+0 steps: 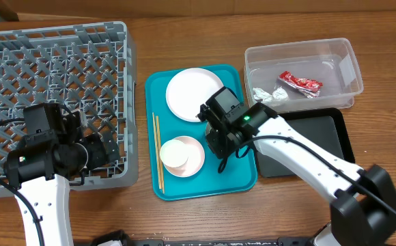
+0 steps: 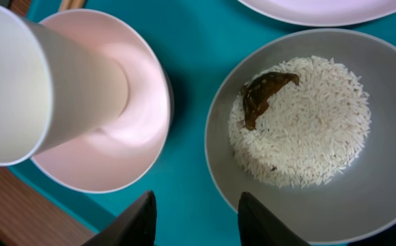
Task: Sort waste into correct bins and load items into the dishwasher
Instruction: 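Grasp the rim of the grey rice bowl with the right gripper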
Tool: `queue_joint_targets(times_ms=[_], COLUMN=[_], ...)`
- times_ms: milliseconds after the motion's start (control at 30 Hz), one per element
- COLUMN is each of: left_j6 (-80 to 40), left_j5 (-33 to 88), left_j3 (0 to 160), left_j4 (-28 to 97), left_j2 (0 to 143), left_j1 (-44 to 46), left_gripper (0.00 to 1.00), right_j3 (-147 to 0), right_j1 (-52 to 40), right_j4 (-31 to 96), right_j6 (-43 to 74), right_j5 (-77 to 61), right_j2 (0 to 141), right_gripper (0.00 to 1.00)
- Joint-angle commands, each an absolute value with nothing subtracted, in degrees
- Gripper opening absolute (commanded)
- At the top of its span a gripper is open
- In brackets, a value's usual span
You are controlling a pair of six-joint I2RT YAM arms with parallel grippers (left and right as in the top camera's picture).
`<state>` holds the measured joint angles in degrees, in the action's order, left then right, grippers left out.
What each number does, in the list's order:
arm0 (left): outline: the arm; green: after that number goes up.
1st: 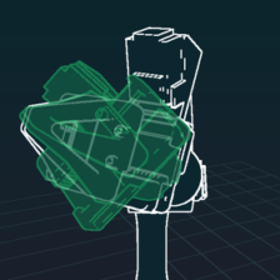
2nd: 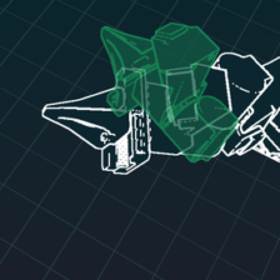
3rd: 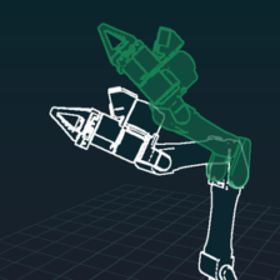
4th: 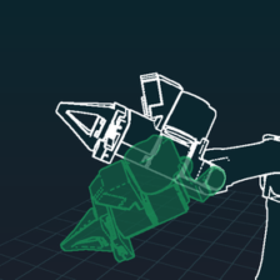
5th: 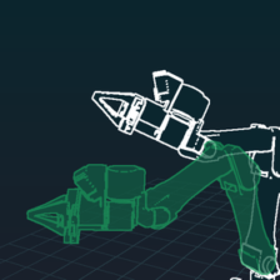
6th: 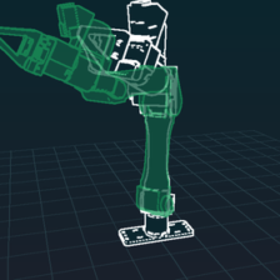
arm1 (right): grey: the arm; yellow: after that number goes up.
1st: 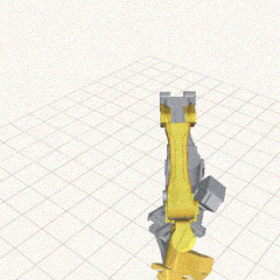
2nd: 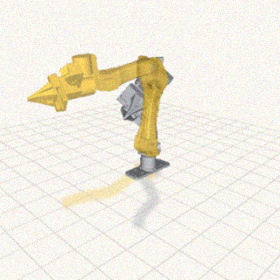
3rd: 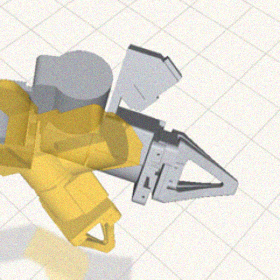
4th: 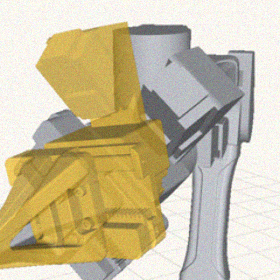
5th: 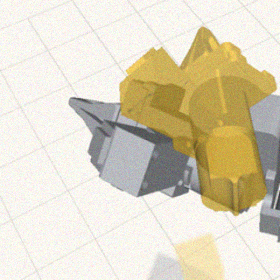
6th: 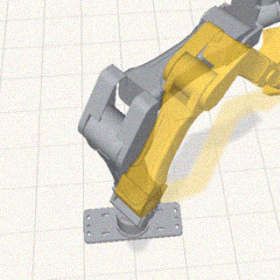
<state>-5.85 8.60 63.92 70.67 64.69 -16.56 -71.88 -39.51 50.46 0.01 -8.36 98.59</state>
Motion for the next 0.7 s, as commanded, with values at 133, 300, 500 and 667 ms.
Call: queue_joint_targets(times_ms=[133,300,500,667], left_j6=[-5.80,-5.80,-5.80,-5.82], left_j5=[9.06,9.06,9.04,9.06], left_j3=[64.86,64.86,64.86,64.86], left_j4=[70.46,70.48,70.48,70.48], left_j2=[64.51,64.51,64.51,64.51], left_j1=[-16.86,-16.86,-16.86,-16.86], left_gripper=[1.00,1.00,1.00,1.00], right_j3=[-71.61,-71.61,-70.76,-68.34], right_j1=[-39.64,-39.64,-39.64,-39.64], right_j4=[49.47,48.47,48.29,47.62], right_j6=[-0.01,-0.03,0.01,0.21], right_j5=[-9.08,-9.04,-9.08,-9.06], right_j2=[104.25,105.58,105.93,105.93], right_gripper=[0.31,0.27,0.21,0.19])
